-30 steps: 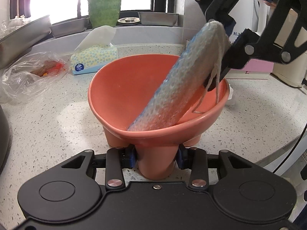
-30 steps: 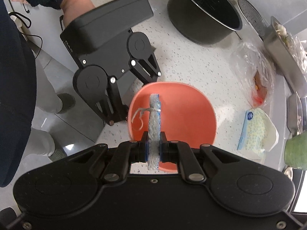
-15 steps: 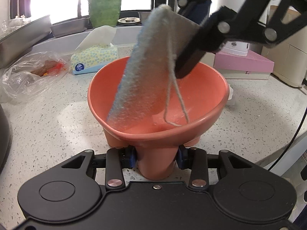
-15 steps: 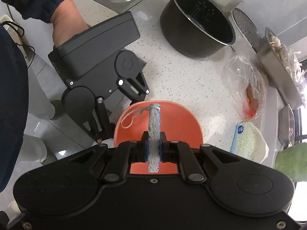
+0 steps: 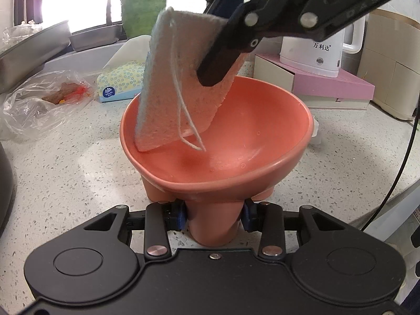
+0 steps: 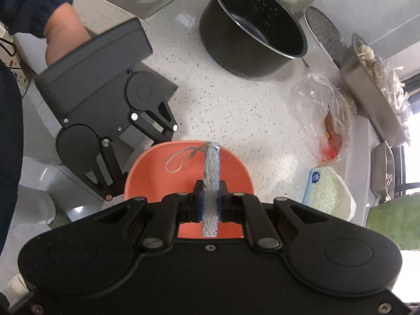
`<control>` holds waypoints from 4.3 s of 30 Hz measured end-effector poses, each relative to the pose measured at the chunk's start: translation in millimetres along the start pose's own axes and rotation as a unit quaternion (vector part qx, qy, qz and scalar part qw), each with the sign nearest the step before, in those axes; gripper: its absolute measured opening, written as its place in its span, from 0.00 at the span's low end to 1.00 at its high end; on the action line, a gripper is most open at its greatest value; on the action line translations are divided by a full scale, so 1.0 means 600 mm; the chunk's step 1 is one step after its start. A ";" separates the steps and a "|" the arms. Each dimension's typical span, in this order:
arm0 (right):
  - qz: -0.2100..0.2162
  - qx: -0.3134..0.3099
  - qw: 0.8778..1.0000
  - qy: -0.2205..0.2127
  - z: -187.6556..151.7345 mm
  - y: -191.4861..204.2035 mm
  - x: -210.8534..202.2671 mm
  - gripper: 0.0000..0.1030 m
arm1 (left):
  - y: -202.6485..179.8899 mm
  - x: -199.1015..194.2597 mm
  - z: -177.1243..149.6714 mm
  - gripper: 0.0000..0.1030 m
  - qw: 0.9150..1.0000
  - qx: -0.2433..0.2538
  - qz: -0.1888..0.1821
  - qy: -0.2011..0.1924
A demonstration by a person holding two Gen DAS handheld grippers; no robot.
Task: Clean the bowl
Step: 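Wipe the bowl's inner wall near the rim with the sponge in the right tool, then scrub the bowl's bottom with the sponge edge in the right tool, then wipe the bowl's inside once more with the sponge in the right tool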
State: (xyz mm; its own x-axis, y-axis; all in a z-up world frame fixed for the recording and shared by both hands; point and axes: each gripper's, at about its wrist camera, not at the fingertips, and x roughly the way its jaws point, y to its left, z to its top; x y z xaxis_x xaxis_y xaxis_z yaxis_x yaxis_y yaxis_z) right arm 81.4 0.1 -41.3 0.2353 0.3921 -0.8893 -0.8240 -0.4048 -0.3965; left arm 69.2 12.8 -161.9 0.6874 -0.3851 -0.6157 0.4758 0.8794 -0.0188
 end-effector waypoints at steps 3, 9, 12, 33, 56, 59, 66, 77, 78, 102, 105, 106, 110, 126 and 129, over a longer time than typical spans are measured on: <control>0.004 0.003 1.000 0.005 -0.005 -0.003 0.004 0.11 | -0.001 0.000 0.000 0.37 1.000 -0.001 0.001 0.000; 0.015 0.007 1.000 0.017 -0.017 0.000 0.010 0.11 | -0.005 0.000 -0.001 0.37 1.000 -0.001 0.002 0.000; 0.024 -0.002 1.000 0.020 -0.019 0.012 0.012 0.11 | -0.005 0.000 -0.001 0.37 1.000 -0.002 0.002 0.001; 0.062 -0.010 0.998 0.018 -0.017 0.034 -0.011 0.11 | -0.010 0.001 0.002 0.37 1.000 -0.005 0.006 0.002; -0.012 -0.018 1.000 -0.004 0.009 0.012 0.012 0.12 | -0.005 0.002 0.003 0.37 1.000 -0.009 0.010 0.000; -0.023 -0.024 0.999 0.001 0.005 0.008 0.013 0.12 | -0.004 0.002 0.003 0.37 1.000 -0.010 0.011 0.000; -0.039 -0.010 0.999 -0.003 -0.008 -0.001 0.007 0.13 | -0.003 0.000 0.001 0.37 1.000 -0.008 0.011 -0.001; -0.007 -0.014 1.000 0.018 -0.027 0.026 0.016 0.11 | -0.011 0.000 0.000 0.37 1.000 -0.009 0.012 -0.001; -0.003 -0.013 1.000 0.016 -0.029 0.031 0.016 0.11 | -0.011 0.000 0.001 0.37 1.000 -0.009 0.012 -0.001; 0.025 -0.029 0.999 0.009 -0.024 0.072 -0.013 0.11 | -0.006 0.003 0.006 0.37 1.000 -0.008 0.009 0.002; 0.019 -0.031 0.999 0.010 -0.021 0.071 -0.006 0.12 | -0.007 0.003 0.005 0.37 1.000 -0.009 0.009 0.001; 0.017 -0.031 0.999 0.011 -0.020 0.070 -0.003 0.12 | -0.007 0.003 0.004 0.37 1.000 -0.009 0.009 0.000; 0.010 -0.031 0.999 0.012 -0.017 0.061 0.006 0.11 | -0.008 0.003 0.004 0.37 1.000 -0.009 0.009 0.001; -0.044 -0.014 0.999 0.002 -0.008 0.016 0.021 0.11 | -0.007 0.004 0.005 0.37 1.000 -0.005 0.006 0.003; -0.047 -0.002 0.999 -0.001 -0.017 0.006 0.010 0.12 | -0.007 0.005 0.006 0.37 1.000 -0.005 0.006 0.003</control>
State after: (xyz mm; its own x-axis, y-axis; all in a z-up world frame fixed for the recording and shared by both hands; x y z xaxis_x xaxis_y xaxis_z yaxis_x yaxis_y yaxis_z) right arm 85.3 -7.6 -50.6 0.3107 0.4293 -0.8481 -0.7965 -0.3693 -0.4787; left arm 70.9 7.1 -160.9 0.6897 -0.3726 -0.6208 0.4620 0.8867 -0.0188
